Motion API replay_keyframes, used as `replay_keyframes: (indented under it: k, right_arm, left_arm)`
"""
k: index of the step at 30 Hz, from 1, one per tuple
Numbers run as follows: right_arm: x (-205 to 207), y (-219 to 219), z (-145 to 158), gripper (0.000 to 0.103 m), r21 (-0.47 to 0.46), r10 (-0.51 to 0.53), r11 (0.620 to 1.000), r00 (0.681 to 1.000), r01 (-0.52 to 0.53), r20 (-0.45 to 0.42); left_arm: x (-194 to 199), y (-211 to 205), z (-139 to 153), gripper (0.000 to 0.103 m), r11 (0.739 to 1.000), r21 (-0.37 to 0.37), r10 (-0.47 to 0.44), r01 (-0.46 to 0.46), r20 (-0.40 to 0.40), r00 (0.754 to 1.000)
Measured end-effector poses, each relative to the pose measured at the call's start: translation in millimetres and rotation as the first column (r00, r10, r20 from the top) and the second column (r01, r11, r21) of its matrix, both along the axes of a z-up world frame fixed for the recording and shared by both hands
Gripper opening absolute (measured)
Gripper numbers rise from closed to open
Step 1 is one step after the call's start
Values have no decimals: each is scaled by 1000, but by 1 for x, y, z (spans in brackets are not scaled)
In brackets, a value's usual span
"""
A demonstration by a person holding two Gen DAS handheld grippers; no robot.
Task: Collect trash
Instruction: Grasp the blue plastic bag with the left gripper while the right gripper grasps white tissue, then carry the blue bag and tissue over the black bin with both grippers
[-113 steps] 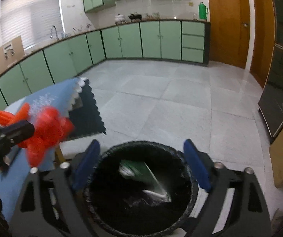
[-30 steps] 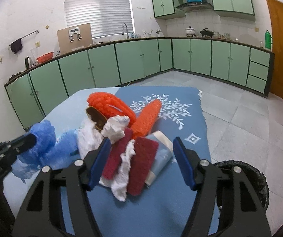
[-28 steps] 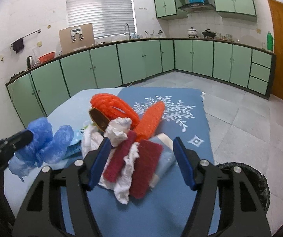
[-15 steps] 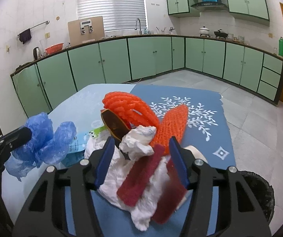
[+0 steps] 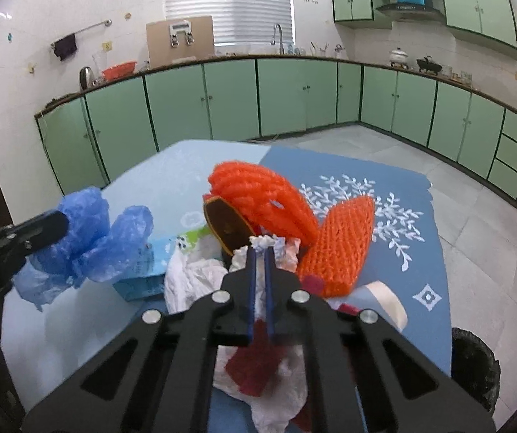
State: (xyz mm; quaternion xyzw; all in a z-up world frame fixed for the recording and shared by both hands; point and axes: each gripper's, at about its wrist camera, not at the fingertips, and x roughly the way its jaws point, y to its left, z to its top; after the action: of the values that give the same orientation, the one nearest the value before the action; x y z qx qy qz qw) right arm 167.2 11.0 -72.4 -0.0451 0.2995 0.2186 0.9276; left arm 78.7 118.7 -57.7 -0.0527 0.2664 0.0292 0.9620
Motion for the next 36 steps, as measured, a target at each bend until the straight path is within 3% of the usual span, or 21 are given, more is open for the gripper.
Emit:
replay_keyframes:
  k: [8,15,20,22,23,24,27,34,36]
  right_arm:
    - [-19,-19,40,3,96,-4,995,998,-3,71]
    - [-31,-38,58,0,100,-14,995,995,4,101]
    - [-27,-39,38,6,89,7,996,1000,-7,1]
    - [-27,-32,28,17,82,21,996,1000,-19,-19]
    - [-27,-28,24,34,73,22,997,999,-21,-26]
    - [-26,-24,22,42,70,28,997,999,-25,-30]
    - [-23,-8,14,51,59,46,997,998,-44,-36]
    - [-3,10,-11,49,-21,32,999,996,-33,-84]
    - [2,10,-19,34,-33,21,999,994,-25,-107]
  left_arm:
    - [-8,-10,16,7,1000,-1,-25,25,38,999]
    - [-14,-21,27,7,998,-4,-56,56,66,996]
    - [-15,-22,25,7,998,-11,-58,59,54,997]
    - [-15,-20,23,7,999,-1,-49,49,45,998]
    - [-14,-18,21,7,999,2,-44,44,37,998]
    - [-14,-17,19,7,999,5,-37,37,29,999]
    - [-12,-7,12,7,1000,12,-8,8,11,1000]
    - [-9,5,8,7,1000,13,15,-15,3,1000]
    - [-7,7,7,7,1000,9,10,-10,0,1000]
